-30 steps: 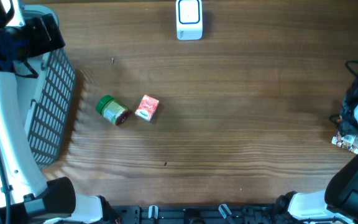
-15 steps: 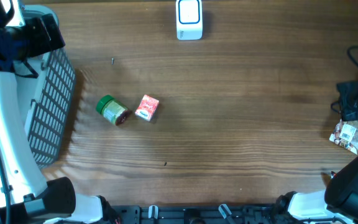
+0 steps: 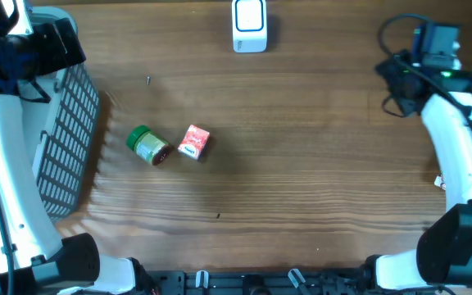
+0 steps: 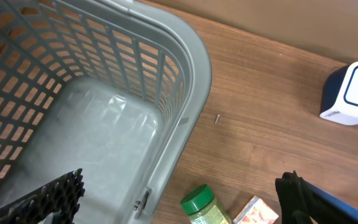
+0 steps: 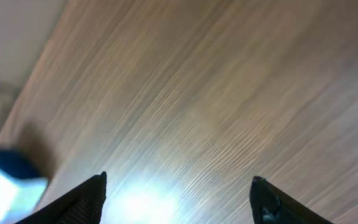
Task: Scan the item barcode
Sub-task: 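Move the right gripper over the red Kleenex tissue pack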
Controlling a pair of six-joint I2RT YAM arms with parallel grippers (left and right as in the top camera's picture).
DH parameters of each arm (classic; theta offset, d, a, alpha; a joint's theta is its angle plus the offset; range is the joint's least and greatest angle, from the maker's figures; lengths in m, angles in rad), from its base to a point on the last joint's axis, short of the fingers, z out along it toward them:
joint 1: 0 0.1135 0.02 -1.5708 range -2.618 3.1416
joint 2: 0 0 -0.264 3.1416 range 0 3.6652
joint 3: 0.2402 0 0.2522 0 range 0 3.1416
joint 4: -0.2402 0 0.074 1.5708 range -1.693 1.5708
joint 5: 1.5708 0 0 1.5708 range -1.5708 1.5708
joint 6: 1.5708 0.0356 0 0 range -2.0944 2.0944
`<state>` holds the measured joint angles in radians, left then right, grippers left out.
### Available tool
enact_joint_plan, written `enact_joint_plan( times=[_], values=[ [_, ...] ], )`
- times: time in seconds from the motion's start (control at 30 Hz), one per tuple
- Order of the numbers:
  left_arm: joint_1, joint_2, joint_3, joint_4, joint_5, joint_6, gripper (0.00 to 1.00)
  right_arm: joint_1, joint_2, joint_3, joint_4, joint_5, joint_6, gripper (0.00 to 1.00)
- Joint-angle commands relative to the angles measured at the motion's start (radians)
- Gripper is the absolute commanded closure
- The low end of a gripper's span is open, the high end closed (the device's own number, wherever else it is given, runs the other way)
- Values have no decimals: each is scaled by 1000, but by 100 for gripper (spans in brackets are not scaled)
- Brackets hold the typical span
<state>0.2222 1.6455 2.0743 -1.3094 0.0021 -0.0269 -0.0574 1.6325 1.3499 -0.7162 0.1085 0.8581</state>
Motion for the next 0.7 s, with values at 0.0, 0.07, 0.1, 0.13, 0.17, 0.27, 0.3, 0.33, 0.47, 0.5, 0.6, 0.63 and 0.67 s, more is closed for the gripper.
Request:
enact_joint_plan(
  times=[0.0, 0.07, 0.1, 0.13, 0.17, 0.27, 0.3, 0.33, 0.47, 0.5, 0.6, 0.63, 0.67],
  values=[
    [3, -1, 10, 3, 5, 16, 0, 120, -3, 19, 7, -7, 9, 24],
    [3, -1, 10, 3, 5, 16, 0, 209, -3, 19, 19, -35, 9, 21],
    [3, -1, 10, 3, 5, 16, 0, 243, -3, 19, 23, -65, 9, 20],
    [3, -1, 10, 3, 5, 16, 0, 275, -3, 19, 25, -98, 8, 19],
    [3, -1, 10, 3, 5, 16, 0, 307, -3, 19, 28, -127, 8, 18],
    [3, -1, 10, 3, 5, 16, 0, 398, -2, 19, 39, -141, -25, 15],
    [3, -1, 10, 3, 5, 16, 0, 421, -2, 18, 42, -142, -42, 14],
    [3, -1, 10, 3, 5, 16, 0, 456, -2, 18, 42, -144, -48, 13],
    [3, -1, 10, 3, 5, 16, 0, 549, 10, 17, 88, -198, -45, 11],
    [3, -1, 10, 3, 5, 16, 0, 570, 23, 17, 106, -220, -57, 9],
    [3, -1, 10, 3, 5, 16, 0, 627, 114, 17, 193, -296, -452, 0],
    [3, -1, 10, 3, 5, 16, 0, 632, 133, 17, 191, -305, -538, 0],
    [3, -1, 10, 3, 5, 16, 0, 636, 150, 17, 189, -305, -612, 0]
  ],
)
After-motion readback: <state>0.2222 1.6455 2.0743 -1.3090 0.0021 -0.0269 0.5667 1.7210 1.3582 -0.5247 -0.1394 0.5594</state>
